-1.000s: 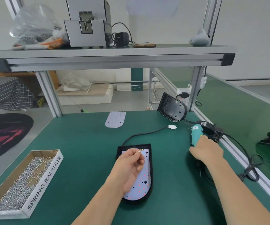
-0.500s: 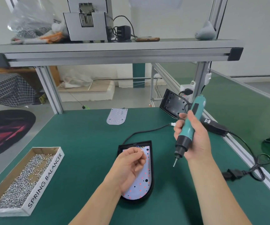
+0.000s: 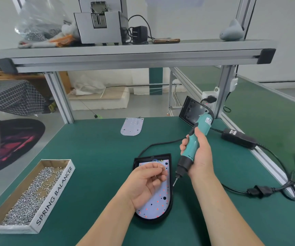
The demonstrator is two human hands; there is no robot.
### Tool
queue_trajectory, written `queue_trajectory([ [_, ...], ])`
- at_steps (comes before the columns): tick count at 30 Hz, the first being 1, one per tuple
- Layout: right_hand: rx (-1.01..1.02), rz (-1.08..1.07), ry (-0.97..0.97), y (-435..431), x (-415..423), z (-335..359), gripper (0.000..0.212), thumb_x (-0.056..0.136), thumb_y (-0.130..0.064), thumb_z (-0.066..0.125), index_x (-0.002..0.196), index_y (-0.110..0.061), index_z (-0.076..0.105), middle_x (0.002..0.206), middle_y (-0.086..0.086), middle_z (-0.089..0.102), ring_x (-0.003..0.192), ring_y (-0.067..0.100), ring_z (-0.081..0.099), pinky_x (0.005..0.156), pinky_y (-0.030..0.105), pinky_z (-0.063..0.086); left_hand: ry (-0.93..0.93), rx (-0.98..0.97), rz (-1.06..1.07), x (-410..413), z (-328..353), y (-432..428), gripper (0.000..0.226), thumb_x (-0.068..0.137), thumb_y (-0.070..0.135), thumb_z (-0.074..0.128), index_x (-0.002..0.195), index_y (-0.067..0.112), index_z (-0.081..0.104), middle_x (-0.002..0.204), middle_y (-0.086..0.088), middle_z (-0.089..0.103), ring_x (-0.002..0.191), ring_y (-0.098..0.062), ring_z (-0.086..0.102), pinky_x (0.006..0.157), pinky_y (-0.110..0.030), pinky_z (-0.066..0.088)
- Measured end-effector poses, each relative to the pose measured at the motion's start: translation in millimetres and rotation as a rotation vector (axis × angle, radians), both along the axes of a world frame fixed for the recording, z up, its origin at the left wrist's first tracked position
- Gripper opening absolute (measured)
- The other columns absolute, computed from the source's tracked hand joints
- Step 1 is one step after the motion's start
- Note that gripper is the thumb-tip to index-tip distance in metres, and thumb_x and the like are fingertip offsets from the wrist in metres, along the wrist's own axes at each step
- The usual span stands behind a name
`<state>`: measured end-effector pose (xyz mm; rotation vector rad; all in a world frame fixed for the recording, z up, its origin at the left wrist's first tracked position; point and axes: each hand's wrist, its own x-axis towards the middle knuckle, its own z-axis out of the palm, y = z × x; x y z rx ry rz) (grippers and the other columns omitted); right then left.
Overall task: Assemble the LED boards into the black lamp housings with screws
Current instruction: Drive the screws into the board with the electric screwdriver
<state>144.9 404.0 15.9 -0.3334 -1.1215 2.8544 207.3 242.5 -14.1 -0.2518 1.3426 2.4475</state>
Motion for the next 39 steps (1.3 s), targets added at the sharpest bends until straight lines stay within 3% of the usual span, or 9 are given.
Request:
queue_trajectory([
  [4,-0.037,0.012,-0.004,8.3,0.9,-0.5,0.019,0.091,-0.029,0.069,0.091,-0.017,0.054,0.075,0.003,0.052,0.056,0.013,0.049,0.043,0.019,0.043,0.012,-0.045,-0.014,-1.7,1.0,1.3,0.036,0.094,-0.009,0.051,0.073,0.003,0.078,0.076,-0.016,0.069,0.063,-0.018,0.066,0.060,-0.020,0.050],
  [10,-0.028,0.031,0.009,9.1,3.0,1.0,0.018,0.093,-0.029,0.066,0.088,-0.016,0.054,0.075,0.004,0.053,0.056,0.014,0.051,0.045,0.019,0.043,-0.026,-0.036,-0.009,-1.8,4.3,2.5,0.034,0.095,-0.010,0.051,0.077,-0.002,0.079,0.078,-0.019,0.070,0.062,-0.019,0.069,0.052,-0.017,0.053],
  [16,-0.056,-0.063,0.069,10.1,4.5,6.9,0.018,0.090,-0.025,0.069,0.105,-0.017,0.065,0.068,0.000,0.053,0.054,0.010,0.049,0.048,0.016,0.040,-0.048,-0.048,0.008,-1.7,8.7,4.1,0.034,0.094,-0.007,0.054,0.072,0.001,0.078,0.073,-0.016,0.069,0.057,-0.016,0.065,0.048,-0.015,0.050],
  [22,-0.126,-0.088,0.048,12.8,3.1,9.5,0.011,0.088,-0.017,0.070,0.090,-0.019,0.060,0.065,-0.002,0.055,0.052,0.010,0.050,0.048,0.019,0.040,-0.132,-0.019,0.040,-3.0,12.7,2.8,0.027,0.088,-0.006,0.061,0.066,0.000,0.076,0.068,-0.012,0.063,0.050,-0.014,0.058,0.038,-0.015,0.041],
  [26,-0.116,-0.207,0.052,12.4,1.5,12.2,0.022,0.087,-0.014,0.073,0.098,-0.018,0.054,0.066,-0.003,0.057,0.054,0.010,0.053,0.056,0.021,0.043,-0.105,-0.003,0.024,-1.6,9.5,3.0,0.031,0.089,-0.013,0.057,0.068,-0.001,0.077,0.071,-0.016,0.067,0.057,-0.016,0.066,0.044,-0.014,0.049],
  [30,-0.072,-0.320,0.088,10.4,0.9,16.0,0.020,0.085,-0.011,0.073,0.092,-0.021,0.057,0.062,-0.006,0.057,0.053,0.009,0.052,0.055,0.019,0.046,-0.068,-0.022,0.000,-1.7,7.7,5.3,0.034,0.093,-0.013,0.054,0.071,-0.002,0.077,0.074,-0.017,0.070,0.063,-0.017,0.072,0.053,-0.015,0.055],
  [39,0.034,-0.373,0.162,5.0,7.5,21.3,0.016,0.086,-0.009,0.069,0.085,-0.021,0.059,0.063,-0.007,0.053,0.053,0.010,0.048,0.058,0.020,0.044,-0.081,-0.004,0.006,-1.8,9.3,10.2,0.036,0.092,-0.018,0.051,0.069,-0.003,0.075,0.076,-0.022,0.070,0.065,-0.023,0.074,0.053,-0.017,0.057],
])
